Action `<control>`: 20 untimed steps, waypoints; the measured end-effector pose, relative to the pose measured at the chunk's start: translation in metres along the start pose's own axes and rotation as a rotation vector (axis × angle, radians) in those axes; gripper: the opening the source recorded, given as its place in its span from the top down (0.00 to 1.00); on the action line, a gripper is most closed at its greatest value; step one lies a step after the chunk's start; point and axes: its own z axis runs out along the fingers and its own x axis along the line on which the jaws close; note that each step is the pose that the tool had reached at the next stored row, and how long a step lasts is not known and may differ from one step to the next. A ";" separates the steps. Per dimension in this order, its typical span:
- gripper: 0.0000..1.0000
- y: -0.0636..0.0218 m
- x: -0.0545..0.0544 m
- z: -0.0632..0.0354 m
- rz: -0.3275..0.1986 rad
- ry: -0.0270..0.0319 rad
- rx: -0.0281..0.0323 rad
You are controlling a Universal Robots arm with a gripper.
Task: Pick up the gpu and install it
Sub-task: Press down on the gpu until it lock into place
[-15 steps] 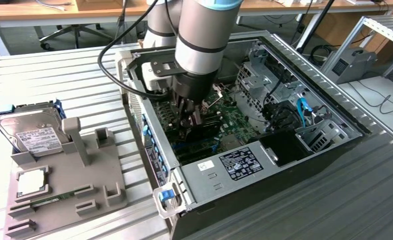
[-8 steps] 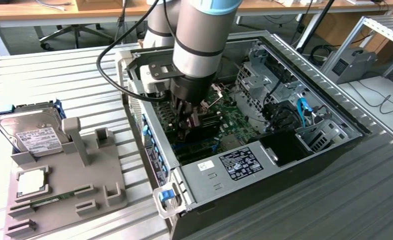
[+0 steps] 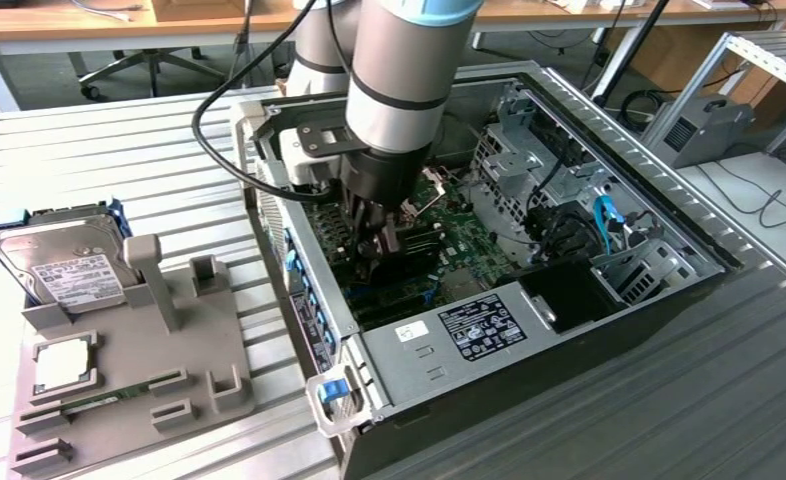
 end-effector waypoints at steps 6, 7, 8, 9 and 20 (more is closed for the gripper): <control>0.89 -0.0030 -0.001 -0.0116 0.000 0.0008 -0.0005; 0.89 -0.0047 -0.001 -0.0118 0.000 0.0010 -0.0007; 0.89 -0.0072 -0.001 -0.0119 0.000 0.0010 -0.0010; 0.89 -0.0105 -0.001 -0.0120 0.000 0.0010 -0.0016; 0.89 -0.0480 -0.003 -0.0155 0.000 -0.0004 -0.0069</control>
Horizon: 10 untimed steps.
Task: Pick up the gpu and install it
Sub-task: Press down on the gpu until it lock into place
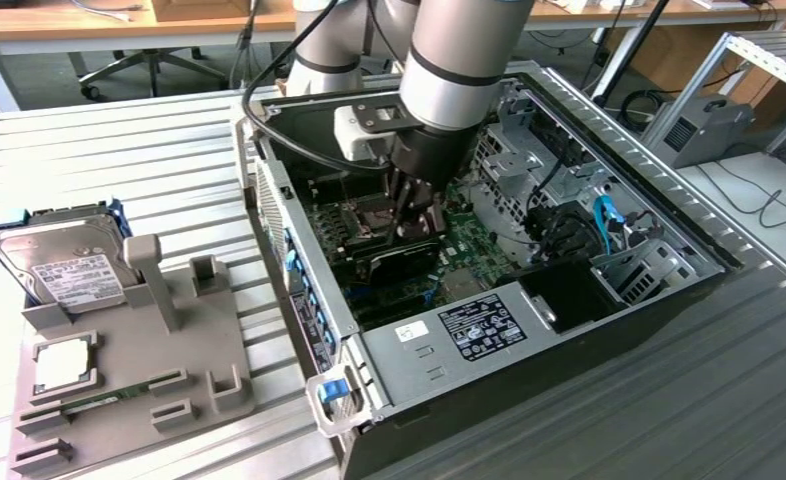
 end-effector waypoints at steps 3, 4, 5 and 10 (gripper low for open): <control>0.89 -0.0069 0.000 -0.0027 0.000 -0.0016 -0.0002; 0.89 -0.0098 -0.001 -0.0046 0.000 -0.0026 -0.0003; 0.89 -0.0112 -0.001 -0.0060 0.000 -0.0033 -0.0003; 0.89 -0.0151 -0.001 -0.0088 0.000 -0.0067 -0.0005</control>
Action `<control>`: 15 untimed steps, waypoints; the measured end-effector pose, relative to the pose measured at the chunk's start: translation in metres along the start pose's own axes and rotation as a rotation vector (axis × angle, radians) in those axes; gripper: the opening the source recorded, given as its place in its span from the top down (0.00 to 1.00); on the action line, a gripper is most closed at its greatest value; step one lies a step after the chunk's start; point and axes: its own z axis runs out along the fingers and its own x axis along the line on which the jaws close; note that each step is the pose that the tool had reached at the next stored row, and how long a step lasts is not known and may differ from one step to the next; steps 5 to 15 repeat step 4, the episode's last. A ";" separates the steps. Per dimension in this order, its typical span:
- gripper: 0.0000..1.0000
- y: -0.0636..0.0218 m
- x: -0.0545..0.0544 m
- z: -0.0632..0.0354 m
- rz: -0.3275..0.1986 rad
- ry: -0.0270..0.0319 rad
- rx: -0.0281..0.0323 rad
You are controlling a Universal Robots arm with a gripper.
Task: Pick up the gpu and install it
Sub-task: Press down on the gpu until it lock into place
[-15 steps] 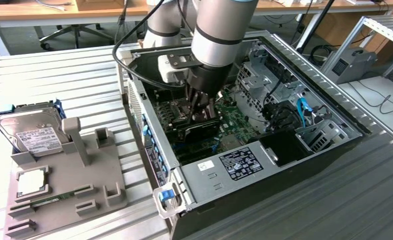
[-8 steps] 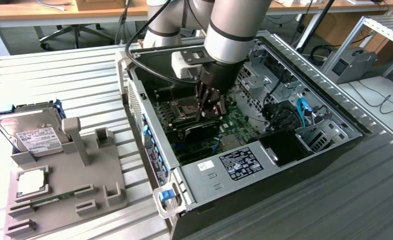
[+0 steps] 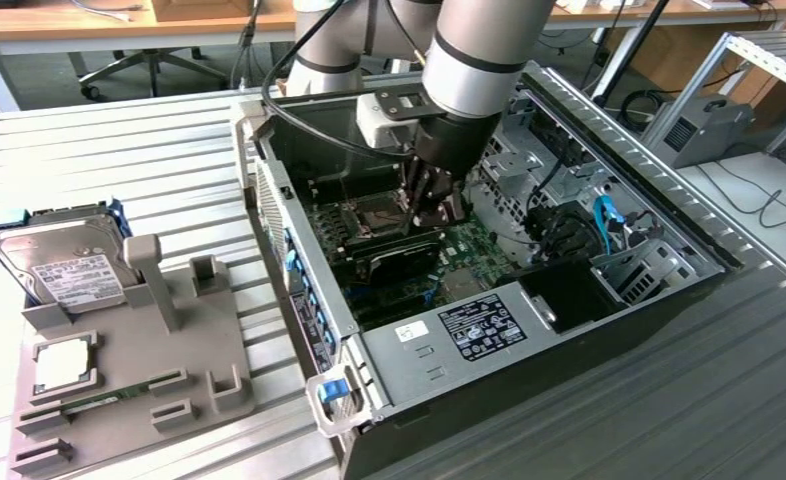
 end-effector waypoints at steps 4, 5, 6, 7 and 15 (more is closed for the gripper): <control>0.89 -0.0001 0.000 -0.0002 0.000 0.0003 -0.0002; 0.89 -0.0001 0.000 -0.0002 0.000 0.0003 -0.0002; 0.89 -0.0001 0.000 -0.0002 0.000 0.0003 -0.0002; 0.89 -0.0001 0.000 -0.0002 0.000 0.0003 -0.0002; 0.89 -0.0001 0.000 -0.0002 0.000 0.0003 -0.0002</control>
